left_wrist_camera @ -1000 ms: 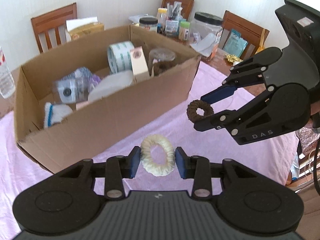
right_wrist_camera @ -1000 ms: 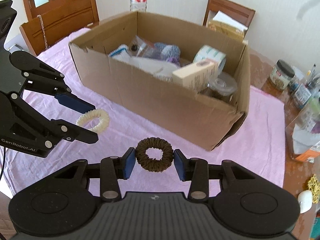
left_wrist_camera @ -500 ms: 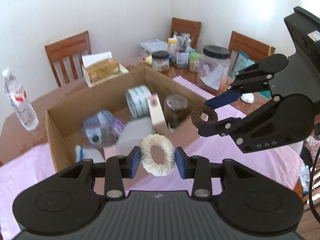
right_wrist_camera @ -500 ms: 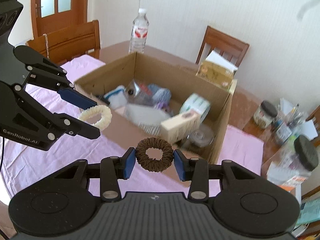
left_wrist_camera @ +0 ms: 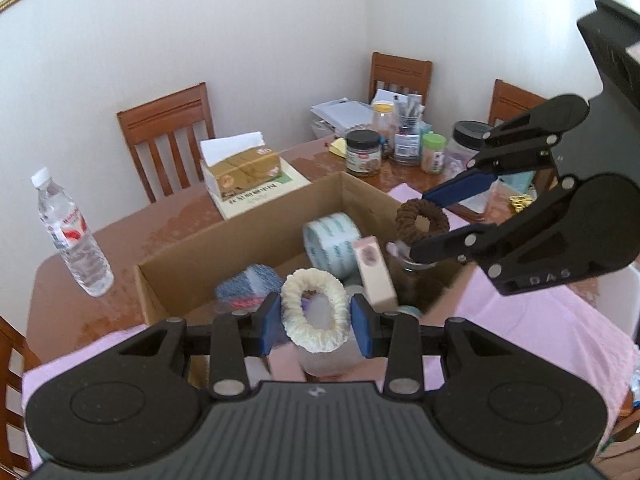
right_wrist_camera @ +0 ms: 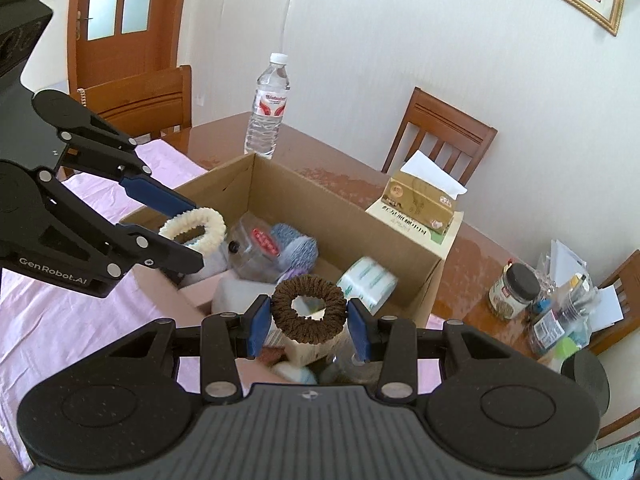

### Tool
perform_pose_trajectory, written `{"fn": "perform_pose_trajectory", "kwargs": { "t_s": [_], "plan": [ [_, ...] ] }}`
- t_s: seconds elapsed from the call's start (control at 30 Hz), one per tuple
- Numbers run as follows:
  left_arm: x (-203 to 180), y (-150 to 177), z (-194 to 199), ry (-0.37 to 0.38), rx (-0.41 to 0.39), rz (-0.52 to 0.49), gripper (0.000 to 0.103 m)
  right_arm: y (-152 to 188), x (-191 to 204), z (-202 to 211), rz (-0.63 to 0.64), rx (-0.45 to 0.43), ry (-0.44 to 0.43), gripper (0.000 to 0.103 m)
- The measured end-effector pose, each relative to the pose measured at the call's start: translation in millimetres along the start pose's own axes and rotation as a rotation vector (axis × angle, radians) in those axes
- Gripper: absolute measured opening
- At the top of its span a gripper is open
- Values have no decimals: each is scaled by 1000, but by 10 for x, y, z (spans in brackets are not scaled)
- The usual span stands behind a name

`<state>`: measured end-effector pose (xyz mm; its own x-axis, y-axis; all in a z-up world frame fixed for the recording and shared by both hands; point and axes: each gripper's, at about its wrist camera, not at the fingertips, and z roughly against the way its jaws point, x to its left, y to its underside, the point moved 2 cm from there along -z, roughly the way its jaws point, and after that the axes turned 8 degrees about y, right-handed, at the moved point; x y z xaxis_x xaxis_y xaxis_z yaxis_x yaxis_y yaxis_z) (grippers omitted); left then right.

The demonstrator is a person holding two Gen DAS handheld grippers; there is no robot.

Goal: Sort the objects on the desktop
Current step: 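Carry both rings into the cardboard box and open both tools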

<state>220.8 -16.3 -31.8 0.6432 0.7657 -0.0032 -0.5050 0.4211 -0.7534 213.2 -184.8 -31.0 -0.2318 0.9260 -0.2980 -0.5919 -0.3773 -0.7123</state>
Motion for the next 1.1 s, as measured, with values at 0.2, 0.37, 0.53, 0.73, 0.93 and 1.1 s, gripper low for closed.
{"fn": "perform_pose_trajectory", "kwargs": {
  "t_s": [0.2, 0.37, 0.53, 0.73, 0.93, 1.1],
  "plan": [
    [175, -65, -93, -24, 15, 17, 37, -209, -90, -182, -23, 6, -21, 47],
    [274, -64, -185, -56, 52, 16, 37, -308, -88, -356, -18, 26, -33, 47],
    [349, -49, -255, -74, 72, 25, 44, -387, -59, -524, -19, 52, -36, 48],
    [342, -38, -218, -109, 54, 25, 83, -408, -62, -572, -48, 61, 2, 87],
    [326, -53, -156, -104, 57, 60, 92, -365, -39, -541, -36, 96, 24, 93],
    [277, -38, -88, -83, 66, 113, 95, -296, -59, -460, -76, 134, 29, 101]
  ]
}}
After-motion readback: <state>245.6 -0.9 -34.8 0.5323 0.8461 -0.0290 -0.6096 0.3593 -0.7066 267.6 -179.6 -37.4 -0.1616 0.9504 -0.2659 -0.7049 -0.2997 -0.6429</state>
